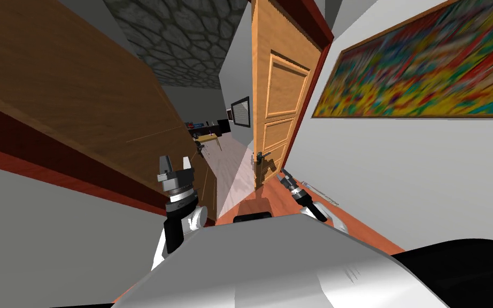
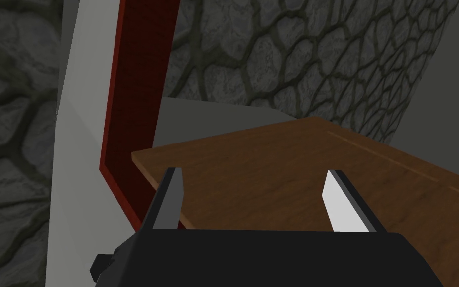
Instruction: Push the door open
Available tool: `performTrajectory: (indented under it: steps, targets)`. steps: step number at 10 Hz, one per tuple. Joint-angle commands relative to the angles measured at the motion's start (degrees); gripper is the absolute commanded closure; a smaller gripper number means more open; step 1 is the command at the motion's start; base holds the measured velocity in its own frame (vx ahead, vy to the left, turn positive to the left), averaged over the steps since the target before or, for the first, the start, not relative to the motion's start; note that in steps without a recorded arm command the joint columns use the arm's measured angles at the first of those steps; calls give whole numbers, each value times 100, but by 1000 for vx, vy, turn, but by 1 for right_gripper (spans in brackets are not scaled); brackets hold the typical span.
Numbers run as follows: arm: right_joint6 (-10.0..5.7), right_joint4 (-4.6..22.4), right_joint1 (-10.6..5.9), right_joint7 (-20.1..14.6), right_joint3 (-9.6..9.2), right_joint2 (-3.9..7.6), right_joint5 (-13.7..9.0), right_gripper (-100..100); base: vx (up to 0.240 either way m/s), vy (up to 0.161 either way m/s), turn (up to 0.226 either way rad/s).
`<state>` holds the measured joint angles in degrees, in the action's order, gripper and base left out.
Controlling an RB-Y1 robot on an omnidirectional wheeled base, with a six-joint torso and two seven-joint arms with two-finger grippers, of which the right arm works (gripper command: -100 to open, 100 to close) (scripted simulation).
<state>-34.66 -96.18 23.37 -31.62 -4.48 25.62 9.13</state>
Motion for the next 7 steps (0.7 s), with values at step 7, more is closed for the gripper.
performTrajectory:
  steps: [7]
  targets:
    - [-322,845,-92,-597,-153,521,324,-100,188,-94,94]
